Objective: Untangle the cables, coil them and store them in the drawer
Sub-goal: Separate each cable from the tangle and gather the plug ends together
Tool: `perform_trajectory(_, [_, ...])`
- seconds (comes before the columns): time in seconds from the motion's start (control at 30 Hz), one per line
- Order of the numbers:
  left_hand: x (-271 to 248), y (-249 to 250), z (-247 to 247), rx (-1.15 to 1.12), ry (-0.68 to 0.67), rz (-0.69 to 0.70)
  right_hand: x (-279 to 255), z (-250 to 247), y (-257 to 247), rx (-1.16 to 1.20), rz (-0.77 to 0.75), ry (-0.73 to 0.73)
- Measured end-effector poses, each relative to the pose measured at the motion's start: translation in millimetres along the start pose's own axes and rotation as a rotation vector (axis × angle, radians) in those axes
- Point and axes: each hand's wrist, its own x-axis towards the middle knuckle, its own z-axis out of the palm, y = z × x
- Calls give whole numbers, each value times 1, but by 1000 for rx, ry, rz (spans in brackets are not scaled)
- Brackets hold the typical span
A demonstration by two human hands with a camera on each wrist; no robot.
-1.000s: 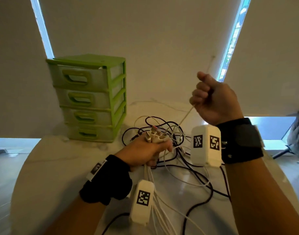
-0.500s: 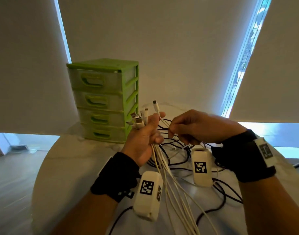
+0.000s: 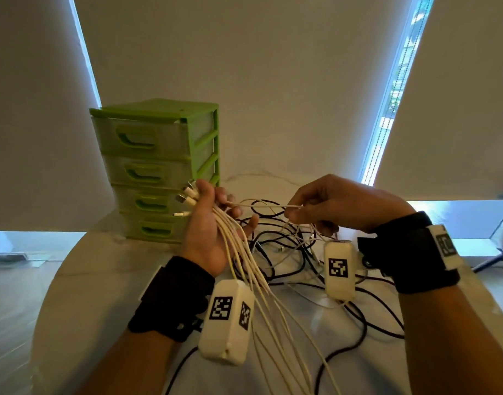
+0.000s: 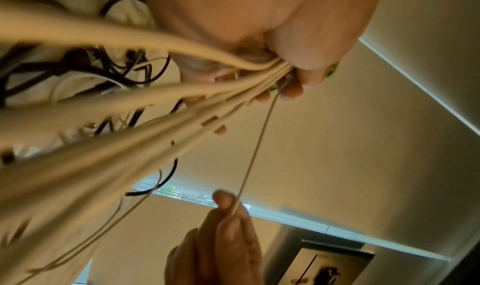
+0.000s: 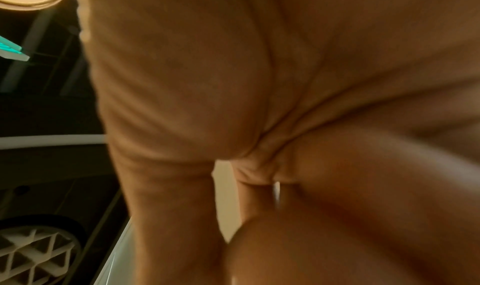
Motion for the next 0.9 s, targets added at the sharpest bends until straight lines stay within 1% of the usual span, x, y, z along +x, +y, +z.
perform_trajectory(0.1, [1, 5, -3, -64, -22, -5, -2, -8, 8, -11, 54, 25])
perform_trajectory(0.23, [1, 13, -3, -144, 4, 77, 2, -10, 18, -209, 244, 93])
perform_trajectory(0.3, [3, 17, -7, -207, 14, 85, 5, -11, 26, -310, 324, 199])
perform_trajectory(0.4, [8, 28, -19, -207, 3, 112, 5, -19, 38, -348, 431, 491])
perform_trajectory(0.43, [9, 31, -22, -172, 0, 132, 4, -22, 42, -320, 432, 594])
perform_trajectory(0.5, [12, 35, -27, -74, -20, 151, -1, -30, 43, -203, 324, 772])
perform_trajectory(0.53, [11, 35, -26, -22, -26, 136, -3, -34, 40, -115, 245, 822])
perform_trajectory(0.57, [11, 33, -25, 41, -16, 113, -7, -35, 34, -14, 163, 833])
perform_trajectory(0.6, [10, 30, -22, 120, -1, 86, -13, -36, 24, 69, 83, 810])
perform_trajectory(0.67, [4, 20, -15, 284, -13, 30, -24, -32, 3, 157, -92, 683])
perform_trajectory(0.8, [-13, -5, 3, 547, -182, -87, -34, -12, -30, 368, -375, 268])
perform_trajectory(0.9, [-25, -20, 13, 731, -312, -147, -26, 5, -43, 500, -571, 107])
